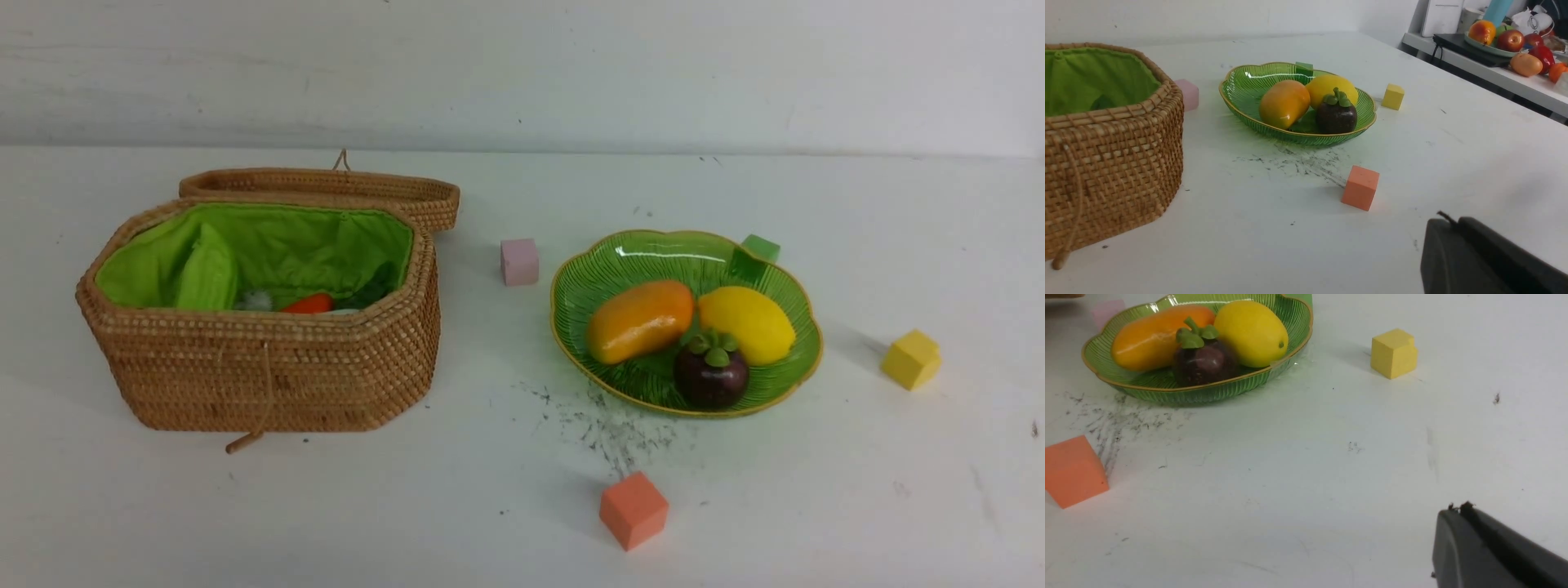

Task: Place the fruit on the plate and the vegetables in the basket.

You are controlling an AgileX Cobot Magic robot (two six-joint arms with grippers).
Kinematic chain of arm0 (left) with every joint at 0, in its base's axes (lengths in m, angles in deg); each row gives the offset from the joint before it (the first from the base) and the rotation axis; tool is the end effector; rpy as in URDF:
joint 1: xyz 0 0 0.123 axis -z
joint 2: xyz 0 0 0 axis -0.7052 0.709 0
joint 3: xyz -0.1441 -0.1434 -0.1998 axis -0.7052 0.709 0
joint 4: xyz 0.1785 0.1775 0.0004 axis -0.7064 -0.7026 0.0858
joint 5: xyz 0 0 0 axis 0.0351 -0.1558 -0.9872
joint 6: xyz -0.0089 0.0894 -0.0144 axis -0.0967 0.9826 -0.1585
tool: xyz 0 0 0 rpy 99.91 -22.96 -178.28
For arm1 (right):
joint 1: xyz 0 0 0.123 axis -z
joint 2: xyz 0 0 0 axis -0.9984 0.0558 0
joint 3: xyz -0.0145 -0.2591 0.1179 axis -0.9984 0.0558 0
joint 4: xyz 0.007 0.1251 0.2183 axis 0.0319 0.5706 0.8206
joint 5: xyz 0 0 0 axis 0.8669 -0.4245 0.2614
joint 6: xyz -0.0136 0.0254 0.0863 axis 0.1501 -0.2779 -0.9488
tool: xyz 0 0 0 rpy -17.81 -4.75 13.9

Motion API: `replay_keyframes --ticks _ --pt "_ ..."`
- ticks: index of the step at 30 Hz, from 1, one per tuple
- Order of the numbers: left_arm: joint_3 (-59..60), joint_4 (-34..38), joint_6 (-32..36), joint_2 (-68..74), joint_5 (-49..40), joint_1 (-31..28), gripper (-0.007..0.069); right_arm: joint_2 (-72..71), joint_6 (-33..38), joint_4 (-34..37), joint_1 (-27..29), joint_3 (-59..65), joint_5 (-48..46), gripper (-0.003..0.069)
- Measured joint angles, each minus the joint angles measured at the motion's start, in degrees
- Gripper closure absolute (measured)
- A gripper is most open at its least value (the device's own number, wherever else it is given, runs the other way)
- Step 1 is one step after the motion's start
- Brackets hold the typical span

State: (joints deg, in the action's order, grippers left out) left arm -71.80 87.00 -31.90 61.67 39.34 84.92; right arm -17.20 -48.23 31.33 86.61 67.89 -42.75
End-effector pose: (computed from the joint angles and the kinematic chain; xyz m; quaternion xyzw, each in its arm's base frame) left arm 0.0494 -0.0436 0.2423 0.1842 0.7196 -0.3002 0.5984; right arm 0.0524 0.0026 0.1734 0.0098 0.8041 0.0256 0.5939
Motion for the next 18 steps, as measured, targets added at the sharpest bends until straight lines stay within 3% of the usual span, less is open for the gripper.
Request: replay_keyframes --ticks 8,12,18 --pt "5.5 -0.5 -1.1 -9.2 0.5 -25.3 0.0638 0.0 0.0 0.0 0.0 0.0 0.0 0.0667" --pt "10.8 1.3 -1.4 -9.9 -1.9 -31.2 0.0638 0.0 0.0 0.0 0.0 0.0 -0.1 0.0667" --pt "11.3 3.6 -1.5 -9.9 -10.3 -32.2 0.0638 0.0 0.0 0.0 0.0 0.0 -0.1 0.0661"
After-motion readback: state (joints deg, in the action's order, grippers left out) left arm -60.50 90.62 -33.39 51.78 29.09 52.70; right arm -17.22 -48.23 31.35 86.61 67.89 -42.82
